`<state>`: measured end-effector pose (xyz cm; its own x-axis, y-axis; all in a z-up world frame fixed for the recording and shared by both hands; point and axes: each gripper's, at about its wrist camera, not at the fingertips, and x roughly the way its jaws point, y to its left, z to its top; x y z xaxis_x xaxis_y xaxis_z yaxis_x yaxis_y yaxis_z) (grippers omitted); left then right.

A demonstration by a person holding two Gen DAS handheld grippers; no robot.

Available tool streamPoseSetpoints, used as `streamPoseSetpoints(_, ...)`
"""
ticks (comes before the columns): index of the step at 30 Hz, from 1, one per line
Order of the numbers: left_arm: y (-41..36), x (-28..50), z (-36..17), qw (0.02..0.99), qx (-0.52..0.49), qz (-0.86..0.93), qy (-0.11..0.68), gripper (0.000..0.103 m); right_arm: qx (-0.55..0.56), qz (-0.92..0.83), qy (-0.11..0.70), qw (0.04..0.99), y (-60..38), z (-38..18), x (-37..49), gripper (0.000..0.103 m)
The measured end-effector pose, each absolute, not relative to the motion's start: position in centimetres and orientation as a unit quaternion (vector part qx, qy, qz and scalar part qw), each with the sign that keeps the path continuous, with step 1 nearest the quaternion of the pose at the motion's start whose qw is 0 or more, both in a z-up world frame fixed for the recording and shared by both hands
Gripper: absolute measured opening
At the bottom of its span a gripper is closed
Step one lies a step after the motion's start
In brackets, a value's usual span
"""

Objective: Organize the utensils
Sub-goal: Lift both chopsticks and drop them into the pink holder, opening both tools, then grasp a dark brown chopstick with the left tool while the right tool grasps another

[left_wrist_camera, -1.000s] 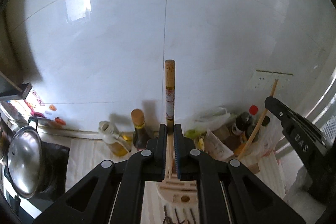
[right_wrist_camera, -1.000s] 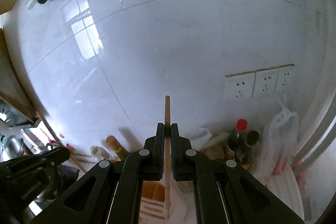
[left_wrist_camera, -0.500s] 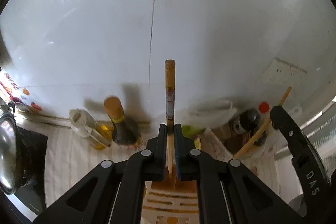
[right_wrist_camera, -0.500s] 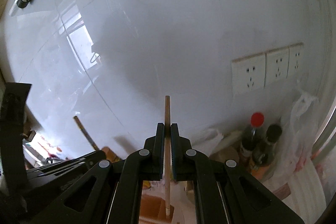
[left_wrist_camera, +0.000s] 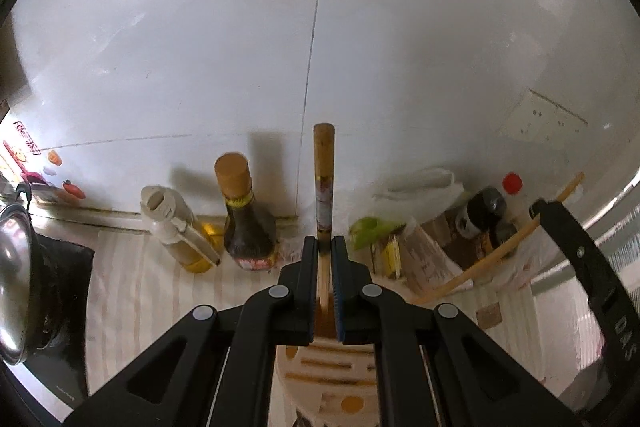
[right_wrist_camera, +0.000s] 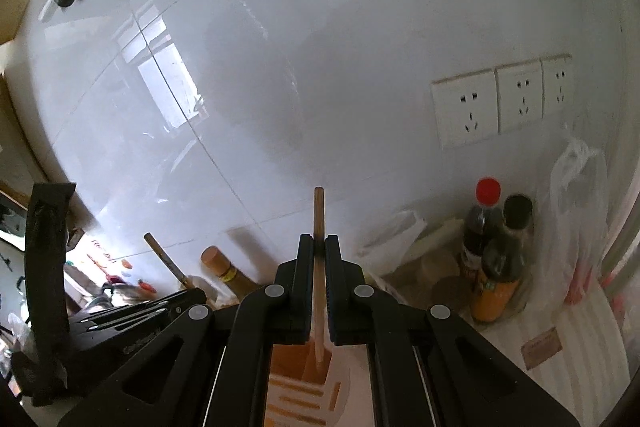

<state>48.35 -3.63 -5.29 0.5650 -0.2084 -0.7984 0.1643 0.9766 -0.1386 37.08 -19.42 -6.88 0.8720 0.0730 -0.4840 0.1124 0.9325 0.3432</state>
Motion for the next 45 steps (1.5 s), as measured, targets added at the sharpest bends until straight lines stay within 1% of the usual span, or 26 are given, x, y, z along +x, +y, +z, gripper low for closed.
streamPoseSetpoints(6, -4.8, 50.4, -5.1, 0.892, -0.02, -0.108, 0.439, 0.004, 0.16, -0.017, 0.257, 0.953, -18.5, -7.2, 38.9, 0.006)
streamPoseSetpoints(12, -4.7, 50.9, -6.0, 0.882, -0.023, -0.134, 0.452, 0.005, 0.158, -0.007, 0.284, 0.946, -18.5, -8.7, 39.6, 0.006)
streamPoseSetpoints(17, -3.2, 49.6, -5.6, 0.872, -0.034, -0.14, 0.468, 0.01, 0.175, 0.031, 0.334, 0.926, -18.6, -9.9, 39.9, 0.007)
streamPoseSetpoints(18, -2.9, 49.3, -5.2, 0.874, -0.028, -0.135, 0.467, 0.012, 0.174, 0.032, 0.338, 0.925, -18.6, -9.9, 39.7, 0.012)
streamPoseSetpoints(19, -2.4, 49.0, -4.8, 0.876, -0.027, -0.13, 0.464, 0.023, 0.177, 0.037, 0.339, 0.923, -18.6, -9.9, 39.5, 0.023)
streamPoseSetpoints(20, -1.8, 48.6, -4.3, 0.879, -0.027, -0.125, 0.46, 0.045, 0.18, 0.039, 0.34, 0.922, -18.8, -9.9, 39.4, 0.03)
streamPoseSetpoints(21, -1.5, 48.3, -4.0, 0.882, -0.026, -0.12, 0.455, 0.059, 0.184, 0.039, 0.342, 0.921, -19.0, -9.7, 39.1, 0.04)
streamPoseSetpoints(22, -0.7, 47.7, -3.3, 0.89, -0.024, -0.108, 0.443, 0.077, 0.185, 0.037, 0.342, 0.921, -19.0, -9.5, 38.7, 0.046)
streamPoseSetpoints(23, -0.2, 47.3, -3.0, 0.895, -0.023, -0.099, 0.434, 0.08, 0.186, 0.035, 0.342, 0.92, -19.1, -9.3, 38.3, 0.048)
streamPoseSetpoints(24, 0.4, 46.7, -2.5, 0.901, -0.022, -0.091, 0.423, 0.081, 0.186, 0.035, 0.343, 0.92, -19.2, -9.2, 38.0, 0.051)
streamPoseSetpoints(25, 0.9, 46.4, -2.4, 0.903, -0.021, -0.086, 0.42, 0.086, 0.181, 0.031, 0.345, 0.921, -19.1, -8.9, 37.7, 0.057)
streamPoseSetpoints(26, 1.6, 45.8, -2.2, 0.906, -0.021, -0.081, 0.416, 0.095, 0.17, 0.025, 0.347, 0.922, -18.9, -8.7, 37.3, 0.062)
streamPoseSetpoints(28, 2.7, 44.5, -2.0, 0.914, -0.028, -0.072, 0.397, 0.103, 0.143, 0.01, 0.35, 0.926, -18.4, -8.3, 36.5, 0.083)
streamPoseSetpoints(29, 3.0, 43.8, -2.0, 0.918, -0.022, -0.064, 0.39, 0.103, 0.128, 0.0, 0.352, 0.927, -18.1, -8.2, 36.1, 0.088)
streamPoseSetpoints(30, 3.2, 43.4, -2.1, 0.92, -0.015, -0.055, 0.387, 0.103, 0.12, -0.006, 0.352, 0.928, -18.0, -8.1, 35.7, 0.097)
streamPoseSetpoints(31, 3.4, 42.6, -2.3, 0.924, -0.006, -0.043, 0.38, 0.103, 0.109, -0.016, 0.352, 0.929, -17.8, -8.1, 35.2, 0.103)
streamPoseSetpoints(34, 4.0, 40.9, -3.1, 0.927, -0.001, -0.031, 0.375, 0.103, 0.106, -0.035, 0.335, 0.936, -18.0, -8.4, 33.5, 0.103)
streamPoseSetpoints(40, 3.6, 38.2, -5.8, 0.914, 0.007, -0.032, 0.405, 0.103, 0.119, -0.061, 0.324, 0.937, -18.5, -10.2, 30.2, 0.103)
streamPoseSetpoints(45, 2.3, 36.1, -9.4, 0.899, 0.038, -0.013, 0.435, 0.103, 0.124, -0.071, 0.348, 0.926, -18.9, -12.7, 27.4, 0.103)
